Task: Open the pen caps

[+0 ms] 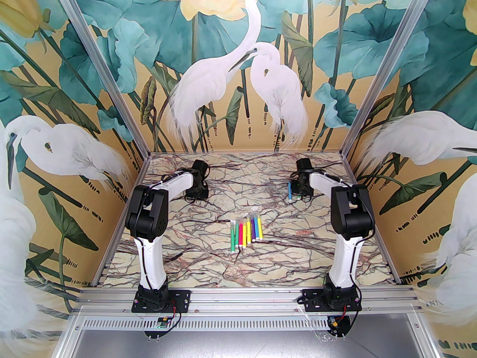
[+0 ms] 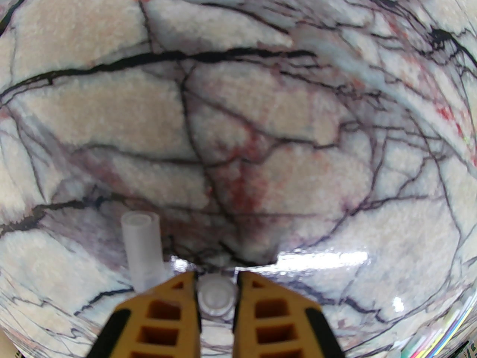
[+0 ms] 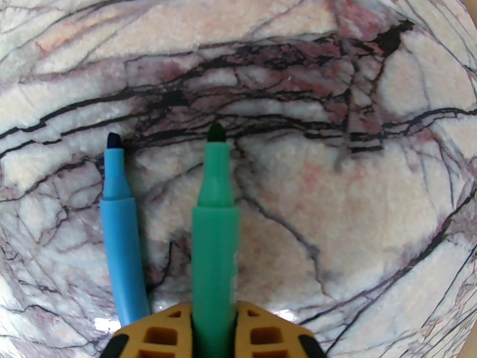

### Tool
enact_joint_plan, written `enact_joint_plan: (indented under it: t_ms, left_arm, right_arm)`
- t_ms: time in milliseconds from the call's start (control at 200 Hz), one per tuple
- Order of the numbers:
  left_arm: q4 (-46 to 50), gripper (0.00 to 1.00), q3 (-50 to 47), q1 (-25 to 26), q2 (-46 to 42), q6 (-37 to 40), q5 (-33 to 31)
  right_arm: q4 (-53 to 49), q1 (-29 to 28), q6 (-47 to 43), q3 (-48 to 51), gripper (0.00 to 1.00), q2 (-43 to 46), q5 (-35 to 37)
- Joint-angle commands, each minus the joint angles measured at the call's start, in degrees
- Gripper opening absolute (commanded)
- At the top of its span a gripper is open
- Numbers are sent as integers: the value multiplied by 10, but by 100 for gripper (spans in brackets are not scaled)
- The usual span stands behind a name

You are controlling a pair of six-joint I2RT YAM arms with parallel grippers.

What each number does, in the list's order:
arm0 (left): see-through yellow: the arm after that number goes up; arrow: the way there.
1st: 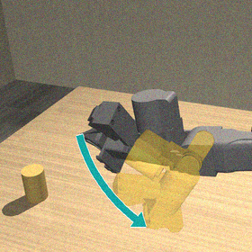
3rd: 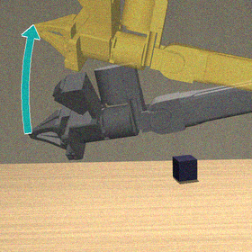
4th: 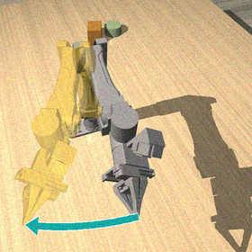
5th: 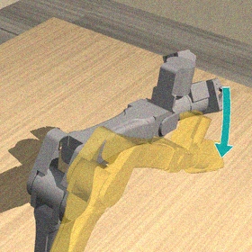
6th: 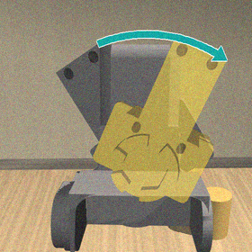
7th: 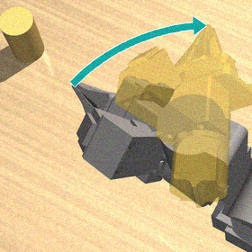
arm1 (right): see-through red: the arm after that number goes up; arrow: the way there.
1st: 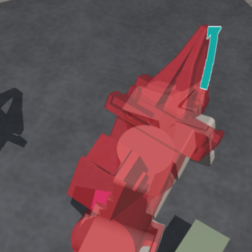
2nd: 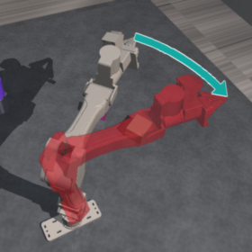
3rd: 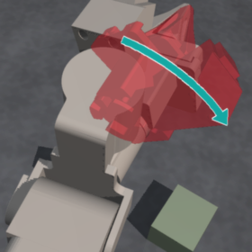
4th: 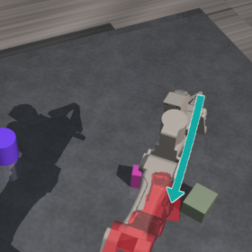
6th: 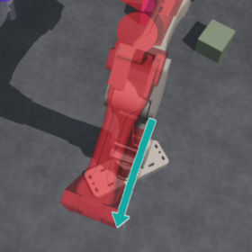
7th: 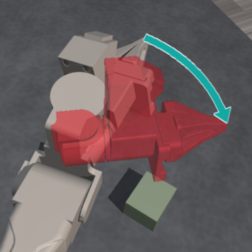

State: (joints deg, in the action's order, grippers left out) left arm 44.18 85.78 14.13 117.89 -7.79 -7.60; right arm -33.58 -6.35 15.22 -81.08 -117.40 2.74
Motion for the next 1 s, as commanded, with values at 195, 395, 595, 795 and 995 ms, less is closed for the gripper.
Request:
enact_joint_plan:
  t_ms: [195, 395, 595, 795, 995]
  left_arm:
    - [9, 14, 8, -9, 24, 13, -14]
    - [7, 17, 6, -9, 23, 15, -12]
    - [6, 21, 2, -9, 23, 17, -10]
    - [6, 23, 3, -9, 18, 18, -3]
    - [7, 27, 3, -9, 13, 17, 2]
  right_arm:
    - [-23, 3, -3, -20, 24, -15, -8]
    - [-27, 3, -3, -23, 26, -18, -8]
    - [-27, 3, -2, -22, 26, -17, -8]
    - [-22, 3, -2, -15, 27, 0, -5]
    - [-23, 3, -4, -1, 31, 38, 16]
